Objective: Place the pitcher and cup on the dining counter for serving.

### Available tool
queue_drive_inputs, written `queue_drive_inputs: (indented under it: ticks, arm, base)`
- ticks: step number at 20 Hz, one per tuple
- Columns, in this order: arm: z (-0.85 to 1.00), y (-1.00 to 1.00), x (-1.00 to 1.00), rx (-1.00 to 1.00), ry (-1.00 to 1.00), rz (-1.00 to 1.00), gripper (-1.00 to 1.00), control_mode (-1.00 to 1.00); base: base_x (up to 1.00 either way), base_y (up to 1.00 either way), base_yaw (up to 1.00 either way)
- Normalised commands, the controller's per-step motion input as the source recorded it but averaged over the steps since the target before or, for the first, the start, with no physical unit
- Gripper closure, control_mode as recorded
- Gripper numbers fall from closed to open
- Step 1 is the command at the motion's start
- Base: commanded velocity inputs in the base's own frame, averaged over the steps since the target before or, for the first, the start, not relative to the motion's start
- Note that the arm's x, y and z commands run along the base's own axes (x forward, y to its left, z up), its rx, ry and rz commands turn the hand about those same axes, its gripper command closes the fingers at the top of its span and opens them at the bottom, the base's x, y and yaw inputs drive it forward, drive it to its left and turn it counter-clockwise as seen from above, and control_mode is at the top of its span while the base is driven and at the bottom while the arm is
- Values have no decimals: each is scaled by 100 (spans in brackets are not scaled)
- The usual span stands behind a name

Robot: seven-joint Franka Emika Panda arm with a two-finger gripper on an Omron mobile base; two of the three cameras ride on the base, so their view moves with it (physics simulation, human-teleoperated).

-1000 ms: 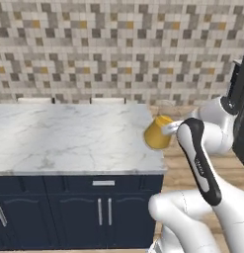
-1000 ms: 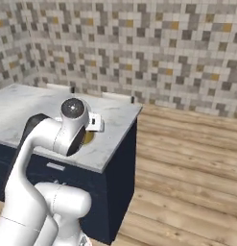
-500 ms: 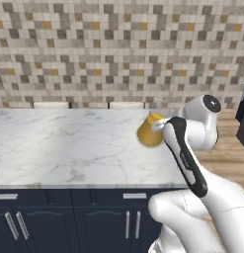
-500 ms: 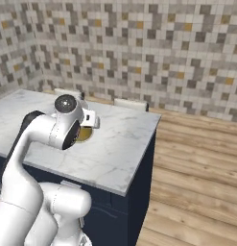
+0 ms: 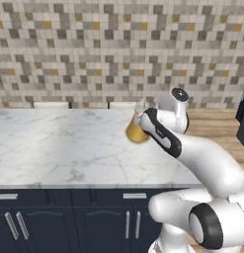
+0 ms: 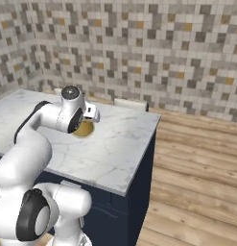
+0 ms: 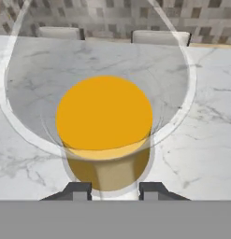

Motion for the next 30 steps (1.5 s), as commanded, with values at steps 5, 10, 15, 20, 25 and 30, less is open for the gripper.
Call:
queue_drive_inputs:
  ticks: [5,10,15,20,25,30]
  arm:
    - [-20,13,65,0,24,0,100,-100]
    - [-66,8,57,0,13,0,100,-100]
    - [-89,7,12,0,0,0,100,-100]
    - [-70,9,0,0,-8,0,100,-100]
    - [-40,11,0,0,-6,0,-100,-100]
    - [0,5,-9,0,0,-1,-100,-100]
  base:
    - [0,0,0]
    - [0,0,0]
    - [0,0,0]
    - [0,0,0]
    - [0,0,0]
    - [0,0,0]
